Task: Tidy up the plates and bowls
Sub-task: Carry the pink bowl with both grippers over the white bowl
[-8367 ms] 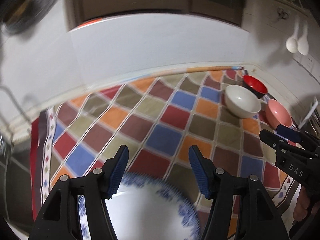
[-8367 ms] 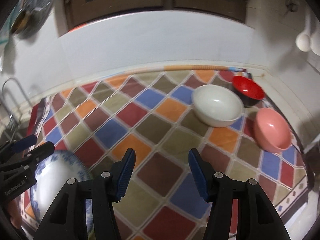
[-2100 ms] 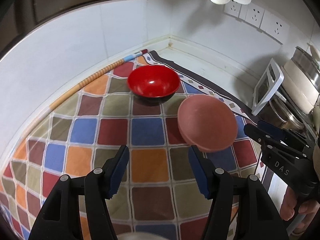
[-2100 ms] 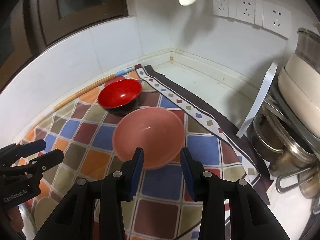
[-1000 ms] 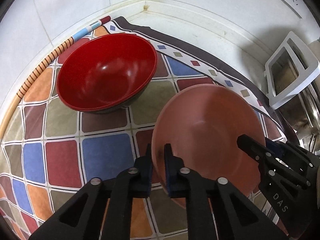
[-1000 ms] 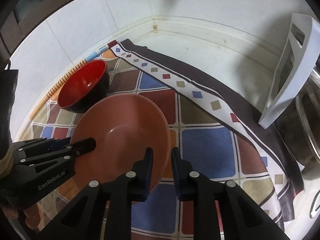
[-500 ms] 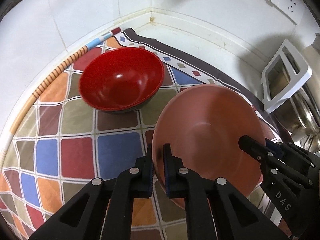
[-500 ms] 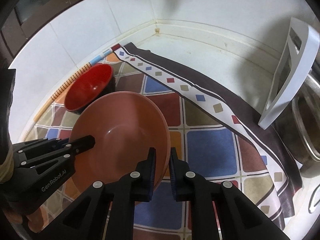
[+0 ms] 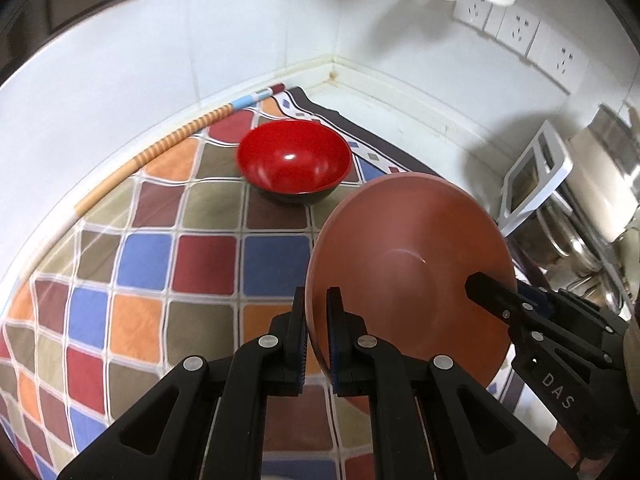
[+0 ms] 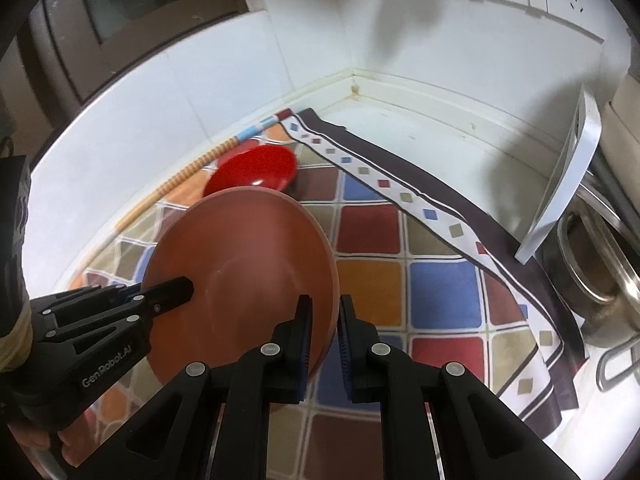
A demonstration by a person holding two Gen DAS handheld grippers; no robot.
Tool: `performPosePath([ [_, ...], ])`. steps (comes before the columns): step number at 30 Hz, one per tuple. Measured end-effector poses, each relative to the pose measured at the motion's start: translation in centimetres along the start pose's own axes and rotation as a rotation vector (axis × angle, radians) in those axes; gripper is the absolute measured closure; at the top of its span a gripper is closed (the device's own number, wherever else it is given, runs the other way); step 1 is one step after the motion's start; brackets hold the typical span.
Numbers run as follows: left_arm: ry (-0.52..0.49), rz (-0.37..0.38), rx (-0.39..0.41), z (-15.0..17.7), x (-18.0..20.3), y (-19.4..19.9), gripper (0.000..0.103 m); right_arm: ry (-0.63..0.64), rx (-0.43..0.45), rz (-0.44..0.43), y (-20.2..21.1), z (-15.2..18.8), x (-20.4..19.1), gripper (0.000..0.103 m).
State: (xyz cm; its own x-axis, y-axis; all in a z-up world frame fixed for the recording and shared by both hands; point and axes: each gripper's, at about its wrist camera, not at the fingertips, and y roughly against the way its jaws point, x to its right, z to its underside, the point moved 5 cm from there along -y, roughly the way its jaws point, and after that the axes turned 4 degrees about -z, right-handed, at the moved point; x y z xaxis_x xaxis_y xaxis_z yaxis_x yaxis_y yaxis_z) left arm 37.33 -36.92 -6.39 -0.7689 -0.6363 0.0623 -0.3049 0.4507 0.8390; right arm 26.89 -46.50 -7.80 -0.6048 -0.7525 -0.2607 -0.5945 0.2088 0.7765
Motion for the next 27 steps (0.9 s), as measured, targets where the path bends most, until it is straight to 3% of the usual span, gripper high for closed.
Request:
performPosePath([
  [12, 0.139, -0.049, 0.078, 5.7, -3.9, 6.4, 0.093, 0.108, 0.019, -0.085, 4.6, 2.6, -5.1, 0.089],
  [27, 0.323, -0.103, 0.069, 14.5, -8.6, 10.2, 0.091, 0.274, -0.067, -0.200, 5.8, 7.9, -11.9, 0.089],
])
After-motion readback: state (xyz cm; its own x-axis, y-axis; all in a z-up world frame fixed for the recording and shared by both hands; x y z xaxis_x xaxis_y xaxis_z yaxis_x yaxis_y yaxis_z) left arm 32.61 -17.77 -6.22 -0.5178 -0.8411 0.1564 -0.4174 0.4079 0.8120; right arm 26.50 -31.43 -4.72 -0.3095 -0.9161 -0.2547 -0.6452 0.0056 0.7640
